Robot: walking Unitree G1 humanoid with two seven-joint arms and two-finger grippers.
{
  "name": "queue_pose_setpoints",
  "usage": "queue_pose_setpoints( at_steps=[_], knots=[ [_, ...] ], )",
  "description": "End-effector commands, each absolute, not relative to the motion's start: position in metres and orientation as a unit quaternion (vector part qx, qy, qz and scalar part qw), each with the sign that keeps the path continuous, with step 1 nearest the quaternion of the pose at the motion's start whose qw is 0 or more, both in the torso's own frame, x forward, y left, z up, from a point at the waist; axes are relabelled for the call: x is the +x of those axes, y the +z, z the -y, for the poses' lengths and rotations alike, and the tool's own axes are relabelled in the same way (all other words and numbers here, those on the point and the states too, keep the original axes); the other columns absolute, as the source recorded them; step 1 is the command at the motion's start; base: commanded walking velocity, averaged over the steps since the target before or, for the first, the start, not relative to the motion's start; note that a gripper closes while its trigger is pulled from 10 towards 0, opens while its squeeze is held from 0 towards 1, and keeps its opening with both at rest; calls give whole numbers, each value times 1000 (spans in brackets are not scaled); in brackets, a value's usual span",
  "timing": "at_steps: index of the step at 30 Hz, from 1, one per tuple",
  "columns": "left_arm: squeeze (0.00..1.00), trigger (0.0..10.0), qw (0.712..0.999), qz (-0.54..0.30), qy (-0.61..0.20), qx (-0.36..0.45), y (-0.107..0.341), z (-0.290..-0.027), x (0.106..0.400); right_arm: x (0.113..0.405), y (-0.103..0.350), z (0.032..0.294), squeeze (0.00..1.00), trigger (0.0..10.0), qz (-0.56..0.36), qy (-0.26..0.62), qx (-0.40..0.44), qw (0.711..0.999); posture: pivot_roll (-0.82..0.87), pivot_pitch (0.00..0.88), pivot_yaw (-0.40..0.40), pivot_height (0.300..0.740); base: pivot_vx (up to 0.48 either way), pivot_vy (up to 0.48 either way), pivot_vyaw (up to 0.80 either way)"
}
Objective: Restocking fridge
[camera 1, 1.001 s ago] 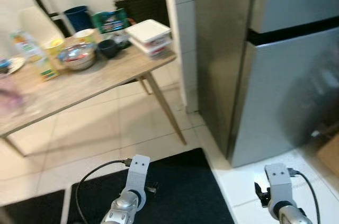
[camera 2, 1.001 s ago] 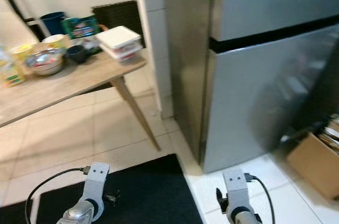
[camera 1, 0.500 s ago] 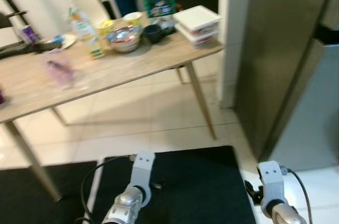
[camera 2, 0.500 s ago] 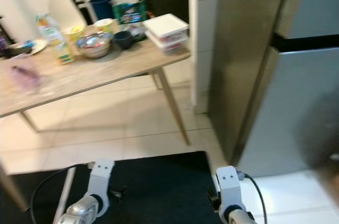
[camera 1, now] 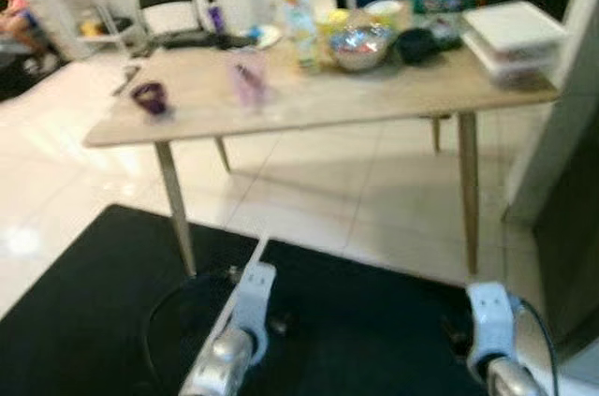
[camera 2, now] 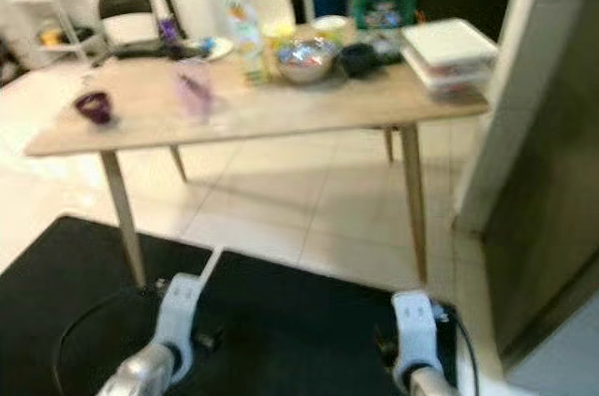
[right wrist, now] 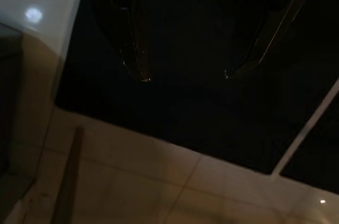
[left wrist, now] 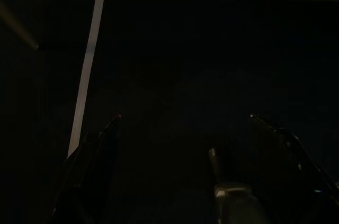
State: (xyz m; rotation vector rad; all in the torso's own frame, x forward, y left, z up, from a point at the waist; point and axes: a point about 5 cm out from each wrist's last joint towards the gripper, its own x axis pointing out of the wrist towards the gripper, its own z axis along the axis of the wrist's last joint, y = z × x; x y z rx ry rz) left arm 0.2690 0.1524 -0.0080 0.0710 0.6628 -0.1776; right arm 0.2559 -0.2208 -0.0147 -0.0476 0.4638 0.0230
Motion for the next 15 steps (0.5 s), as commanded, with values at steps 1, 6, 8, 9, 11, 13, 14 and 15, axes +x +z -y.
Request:
queue_pose_setpoints(
  at_steps=[1,6,8,9,11,13,14,15],
  knots=[
    [0,10000,942,-326,-78,35,-7,-157,269,248,-23,220,0,10000,-248,8,-12,969,-65,133,107,730,480,0,0],
    [0,10000,943,-322,-78,33,-5,-156,271,247,-23,219,0,10000,-248,10,-10,969,-67,131,108,730,437,0,0],
    [0,10000,943,-322,-78,33,-5,-156,271,247,-23,219,0,10000,-248,10,-10,969,-67,131,108,730,371,0,0],
    [0,10000,943,-322,-78,33,-5,-156,271,247,-23,219,0,10000,-248,10,-10,969,-67,131,108,730,371,0,0],
    [0,10000,943,-322,-79,32,-5,-156,271,248,-23,219,0,10000,-247,10,-9,969,-67,132,108,730,360,0,0],
    [0,10000,943,-322,-80,35,-5,-156,271,248,-23,219,0,10000,-247,11,-9,969,-67,132,107,730,352,0,0],
    [0,10000,942,-324,-80,36,-5,-155,269,248,-22,219,0,10000,-247,11,-7,969,-66,133,107,730,345,0,0],
    [0,10000,942,-324,-80,36,-5,-155,269,248,-22,219,0,10000,-247,11,-7,969,-66,133,107,730,345,0,0]
  ],
)
